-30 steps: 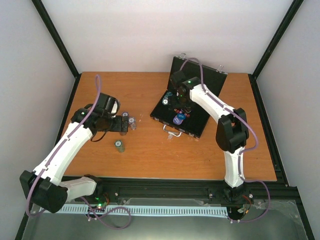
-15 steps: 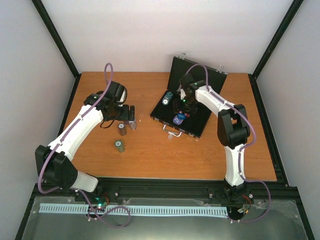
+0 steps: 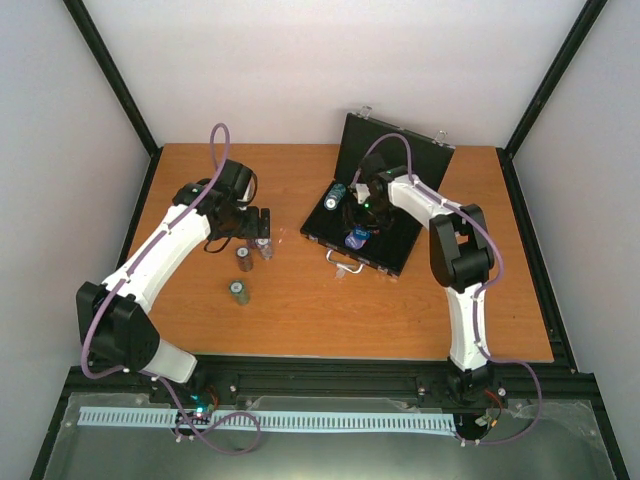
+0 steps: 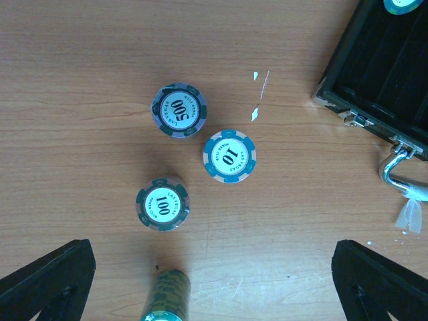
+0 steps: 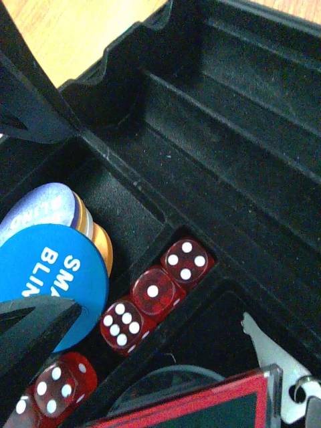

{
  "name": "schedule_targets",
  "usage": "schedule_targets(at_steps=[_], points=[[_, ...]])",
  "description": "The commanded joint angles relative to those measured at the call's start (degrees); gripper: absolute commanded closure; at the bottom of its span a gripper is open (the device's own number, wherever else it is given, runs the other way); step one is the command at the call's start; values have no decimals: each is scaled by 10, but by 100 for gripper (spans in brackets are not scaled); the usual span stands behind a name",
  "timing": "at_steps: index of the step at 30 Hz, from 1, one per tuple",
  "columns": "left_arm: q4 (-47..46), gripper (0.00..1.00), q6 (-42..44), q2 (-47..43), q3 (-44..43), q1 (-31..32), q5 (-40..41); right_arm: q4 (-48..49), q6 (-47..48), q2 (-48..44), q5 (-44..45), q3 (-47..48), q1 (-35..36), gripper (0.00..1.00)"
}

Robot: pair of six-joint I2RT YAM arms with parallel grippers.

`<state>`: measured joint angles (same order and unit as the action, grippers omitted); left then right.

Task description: Pack up texas hold em set

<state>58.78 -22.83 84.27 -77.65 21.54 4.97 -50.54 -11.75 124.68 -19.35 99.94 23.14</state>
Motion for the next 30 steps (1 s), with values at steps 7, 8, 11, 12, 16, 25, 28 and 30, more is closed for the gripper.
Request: schedule_targets(at_steps=[7,8,11,12,16,25,28,30], points=[[-4,0,-16,-13,-7,0,13,30,-2,-57,-86,-86,0,37],[-5,0,-16,-11,-7,0,12,29,-1,-62,-88,-91,0,37],[-8,0,-17,-8,-8,0,8,26,2,-79,-84,-99,0,37],[-10,0,-17,-8,-8,0,7,27,0,-85,-73,-101,1,37],[-12,0,-17,-7,-8,0,5,29,-8,-100,-45,-102,0,36],[-13,0,-15,-12,-3,0,6,24,-21,-110,-18,-82,-1,36],[-14,0,-14,-9,-5,0,4,15,-33,-98,30,-71,-5,35],[-15,0,-13,-9,-6,-1,4,7,-40,-84,55,-66,-10,35]])
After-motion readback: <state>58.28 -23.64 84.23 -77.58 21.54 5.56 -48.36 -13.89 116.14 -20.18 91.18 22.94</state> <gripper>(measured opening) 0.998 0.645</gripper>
